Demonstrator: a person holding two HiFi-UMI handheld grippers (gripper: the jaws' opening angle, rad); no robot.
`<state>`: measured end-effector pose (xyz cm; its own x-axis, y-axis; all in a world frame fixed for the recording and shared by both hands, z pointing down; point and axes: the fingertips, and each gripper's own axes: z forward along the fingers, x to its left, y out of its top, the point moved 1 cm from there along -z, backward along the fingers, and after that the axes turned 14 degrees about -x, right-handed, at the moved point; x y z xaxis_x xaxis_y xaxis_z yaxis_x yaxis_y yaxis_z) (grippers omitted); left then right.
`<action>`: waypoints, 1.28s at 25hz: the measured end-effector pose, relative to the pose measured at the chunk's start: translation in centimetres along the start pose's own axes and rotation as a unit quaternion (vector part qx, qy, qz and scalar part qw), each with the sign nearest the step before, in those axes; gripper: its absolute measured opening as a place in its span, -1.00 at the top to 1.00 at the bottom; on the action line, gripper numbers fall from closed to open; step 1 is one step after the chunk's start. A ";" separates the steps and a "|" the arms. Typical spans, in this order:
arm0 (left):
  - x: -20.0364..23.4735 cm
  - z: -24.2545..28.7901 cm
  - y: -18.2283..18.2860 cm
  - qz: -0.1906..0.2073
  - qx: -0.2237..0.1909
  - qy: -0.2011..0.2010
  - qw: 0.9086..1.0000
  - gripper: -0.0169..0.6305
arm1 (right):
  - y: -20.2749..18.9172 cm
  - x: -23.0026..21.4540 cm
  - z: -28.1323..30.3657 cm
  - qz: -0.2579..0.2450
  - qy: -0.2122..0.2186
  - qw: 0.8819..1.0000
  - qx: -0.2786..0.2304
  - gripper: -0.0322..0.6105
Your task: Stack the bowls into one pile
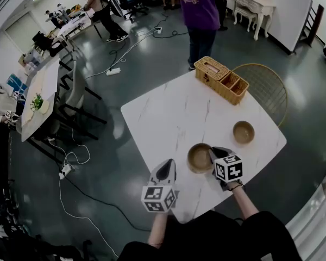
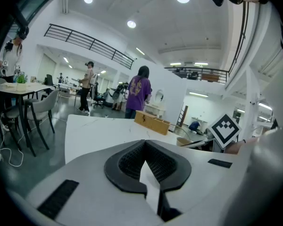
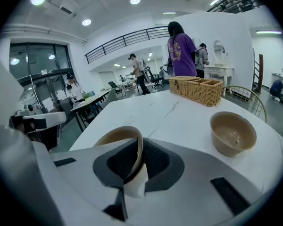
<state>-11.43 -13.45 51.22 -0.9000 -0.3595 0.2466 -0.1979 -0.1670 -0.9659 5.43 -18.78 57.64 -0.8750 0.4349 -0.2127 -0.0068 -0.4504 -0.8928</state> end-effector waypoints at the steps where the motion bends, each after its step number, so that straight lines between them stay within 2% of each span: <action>1: 0.0 -0.1 0.0 0.000 0.000 0.000 1.000 0.91 | -0.1 0.0 -0.1 0.000 -0.001 1.000 0.001 0.81; 4: 0.0 -0.2 -0.1 -0.003 0.001 0.000 1.000 0.91 | -0.4 0.0 -0.2 -0.002 -0.006 1.000 -0.002 0.80; 7: -0.3 -0.2 0.0 -0.012 -0.001 -0.001 1.000 0.91 | -0.3 -0.2 -0.3 -0.008 -0.013 1.000 -0.013 0.60; 10: -0.7 -0.2 0.1 -0.014 -0.001 -0.006 1.000 0.91 | -1.0 -0.3 -0.3 0.009 -0.017 1.000 -0.007 0.57; 21: -1.0 -0.7 -1.0 -0.014 0.009 -0.011 1.000 0.91 | -3.3 -0.9 0.4 0.113 -0.031 0.993 0.017 0.57; 23: -1.0 -0.8 -1.2 -0.015 0.010 -0.010 1.000 0.91 | -3.2 -1.0 0.6 0.128 -0.033 0.991 0.008 0.65; 26: -1.2 -0.7 -1.4 -0.017 0.014 -0.010 1.000 0.91 | -3.0 -1.0 0.7 0.136 -0.031 0.990 0.003 0.75; 32: -1.8 -0.6 -1.6 -0.016 0.016 -0.017 1.000 0.91 | -3.2 -1.2 0.3 0.160 -0.035 0.987 0.004 0.80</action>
<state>-9.78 -11.95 52.27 -0.8796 -0.3842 0.2805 -0.2135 -0.2083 -0.9545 6.33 -18.08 60.89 -0.8647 0.2143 -0.4543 0.2709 -0.5627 -0.7810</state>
